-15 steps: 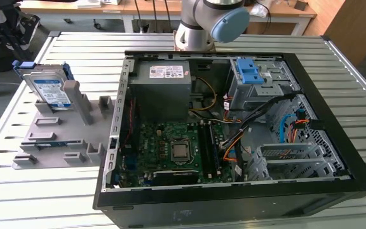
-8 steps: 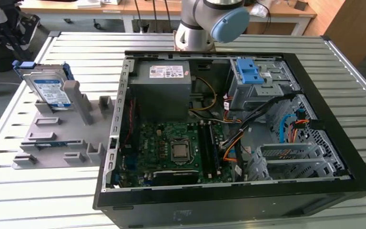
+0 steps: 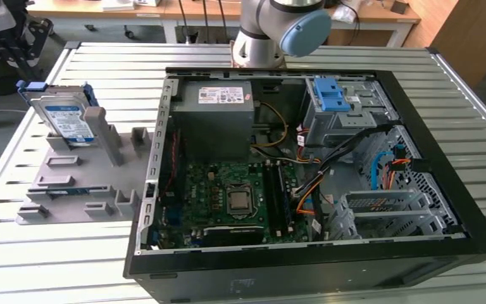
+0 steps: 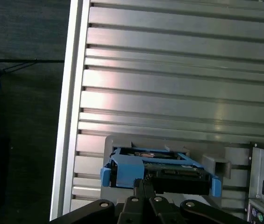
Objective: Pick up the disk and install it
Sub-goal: 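Pick up the disk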
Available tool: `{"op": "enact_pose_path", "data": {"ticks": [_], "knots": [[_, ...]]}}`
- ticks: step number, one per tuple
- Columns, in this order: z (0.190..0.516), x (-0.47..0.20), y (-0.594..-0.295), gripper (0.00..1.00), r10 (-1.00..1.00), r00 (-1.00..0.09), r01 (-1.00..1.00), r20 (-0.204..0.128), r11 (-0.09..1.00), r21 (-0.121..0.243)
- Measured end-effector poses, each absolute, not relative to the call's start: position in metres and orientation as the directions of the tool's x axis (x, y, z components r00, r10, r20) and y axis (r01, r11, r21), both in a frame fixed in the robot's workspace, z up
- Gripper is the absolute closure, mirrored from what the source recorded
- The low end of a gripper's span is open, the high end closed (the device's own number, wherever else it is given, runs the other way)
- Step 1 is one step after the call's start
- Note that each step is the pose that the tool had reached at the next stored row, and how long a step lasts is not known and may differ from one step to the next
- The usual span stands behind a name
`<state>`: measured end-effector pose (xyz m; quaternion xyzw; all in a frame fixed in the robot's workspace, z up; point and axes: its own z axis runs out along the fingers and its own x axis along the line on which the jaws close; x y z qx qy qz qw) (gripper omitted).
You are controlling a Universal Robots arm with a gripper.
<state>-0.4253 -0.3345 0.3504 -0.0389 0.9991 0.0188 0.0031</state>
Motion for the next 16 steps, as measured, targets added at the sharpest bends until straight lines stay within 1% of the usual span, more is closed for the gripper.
{"op": "enact_pose_path", "data": {"ticks": [16], "knots": [[0.3498,-0.4254,-0.3346,0.89,-0.225,-0.974,-0.225,-0.008,0.974,0.037]]}}
